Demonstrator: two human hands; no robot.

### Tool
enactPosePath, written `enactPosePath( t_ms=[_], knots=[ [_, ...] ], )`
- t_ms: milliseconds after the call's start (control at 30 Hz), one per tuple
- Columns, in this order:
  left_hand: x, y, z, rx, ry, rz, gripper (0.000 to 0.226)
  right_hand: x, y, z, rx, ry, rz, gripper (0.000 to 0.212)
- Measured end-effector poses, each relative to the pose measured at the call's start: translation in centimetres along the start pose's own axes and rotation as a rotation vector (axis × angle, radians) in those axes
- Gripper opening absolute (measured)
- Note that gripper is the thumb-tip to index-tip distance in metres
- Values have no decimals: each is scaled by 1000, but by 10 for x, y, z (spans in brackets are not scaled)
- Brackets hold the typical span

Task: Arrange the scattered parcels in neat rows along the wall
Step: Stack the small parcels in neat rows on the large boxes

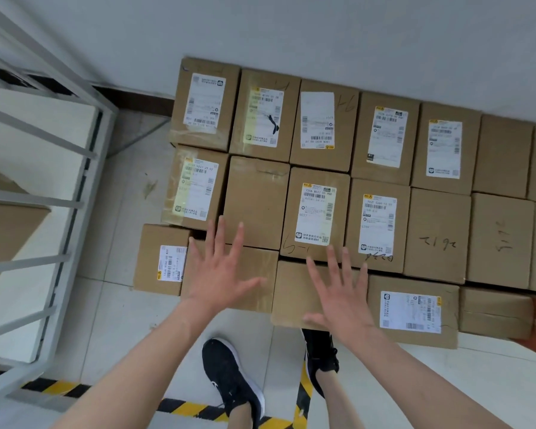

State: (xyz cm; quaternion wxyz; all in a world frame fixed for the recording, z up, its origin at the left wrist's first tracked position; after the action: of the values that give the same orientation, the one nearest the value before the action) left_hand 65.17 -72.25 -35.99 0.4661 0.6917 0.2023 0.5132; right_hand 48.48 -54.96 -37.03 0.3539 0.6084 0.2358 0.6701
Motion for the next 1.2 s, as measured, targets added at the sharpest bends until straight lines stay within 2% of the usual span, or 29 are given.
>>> enactPosePath(
  t_ms=[133, 300, 433, 567, 667, 800, 900, 1067, 1200],
  knots=[
    [-36, 9, 29, 124, 172, 12, 127, -13, 10, -13, -25, -19, -27, 137],
    [-55, 11, 44, 89, 207, 128, 135, -24, 16, -26, -1, 15, -59, 134],
    [-53, 13, 30, 142, 236, 126, 137, -26, 14, -26, 25, 43, -67, 130],
    [-53, 20, 30, 249, 243, 66, 126, -22, 15, -25, 23, 39, -75, 127],
    [-65, 36, 51, 289, 344, -44, 113, -20, 16, -25, 15, 37, -76, 128],
    [-85, 43, 78, 224, 490, 18, 109, -22, 16, -27, 24, 42, -98, 128],
    [-89, 46, 79, 150, 475, 30, 109, -23, 15, -27, 46, 54, -80, 124],
    [-83, 51, 79, 178, 470, 25, 109, -23, 16, -26, 27, 67, -111, 125],
    [-85, 55, 62, 166, 414, 41, 107, -25, 28, -27, -2, 83, -145, 113]
  ],
)
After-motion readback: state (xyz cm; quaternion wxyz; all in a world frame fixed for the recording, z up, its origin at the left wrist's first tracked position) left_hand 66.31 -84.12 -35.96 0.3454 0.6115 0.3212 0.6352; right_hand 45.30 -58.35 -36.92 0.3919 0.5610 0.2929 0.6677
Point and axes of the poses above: each hand's wrist, its own x-axis away from the middle knuckle, its own y-axis out of the back of the hand, z = x × y, the point moved 9 cm from there along -x, towards the middle knuckle, and after that the axes turned 13 degrees about y, right-handed, at the moved point
